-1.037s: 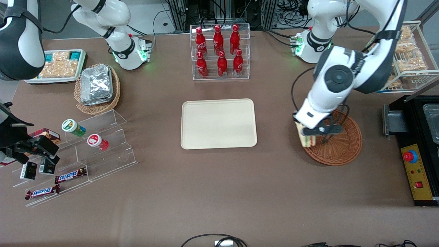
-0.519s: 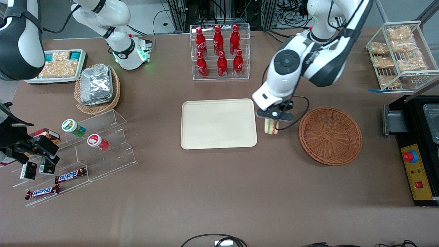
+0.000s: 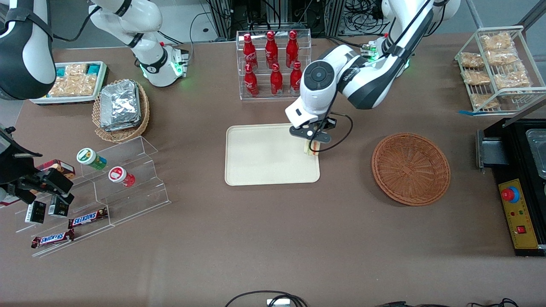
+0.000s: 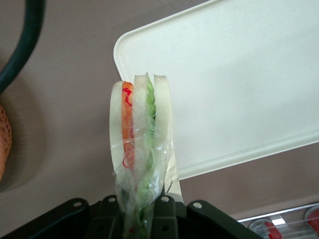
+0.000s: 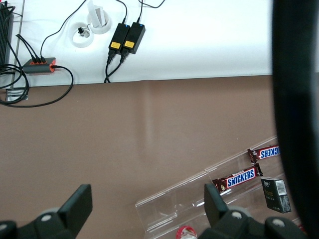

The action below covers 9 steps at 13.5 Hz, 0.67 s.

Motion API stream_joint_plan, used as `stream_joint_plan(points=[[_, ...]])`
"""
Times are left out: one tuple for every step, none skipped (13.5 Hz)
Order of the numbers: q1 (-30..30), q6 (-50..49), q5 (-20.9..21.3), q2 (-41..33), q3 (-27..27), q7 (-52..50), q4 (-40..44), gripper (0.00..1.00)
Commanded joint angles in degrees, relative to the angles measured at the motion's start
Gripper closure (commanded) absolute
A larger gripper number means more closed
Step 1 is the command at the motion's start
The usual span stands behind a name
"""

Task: Place sandwich from basket to tray
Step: 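Lower the held sandwich onto the cream tray and open the left gripper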

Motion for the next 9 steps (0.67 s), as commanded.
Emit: stream_joint_plan(points=[[-2.94,-0.36,5.06,6.76,0.18,-6.73,5.8,1.0],[-4.26,-0.27,6.38,9.13,0.18,-8.49,7.21,1.0],[-5.05,-0.27,7.35,10.89,0.18,-9.55,8.26,1.0],[-5.84,-0.19,8.23,12.65,0.18,-10.7,8.97,1.0],[-6.55,0.25,9.19,13.8,0.18,-11.66,9.33,1.0],[-6.73,1.65,10.25,14.85,0.18,-12.98,9.24,1.0],[-7.34,2.62,11.22,16.17,0.18,-14.21,9.24,1.0],[-8.22,2.8,12.79,17.05,0.36,-15.44,9.24,1.0],[-8.49,2.89,14.29,18.19,0.45,-16.5,9.24,1.0]])
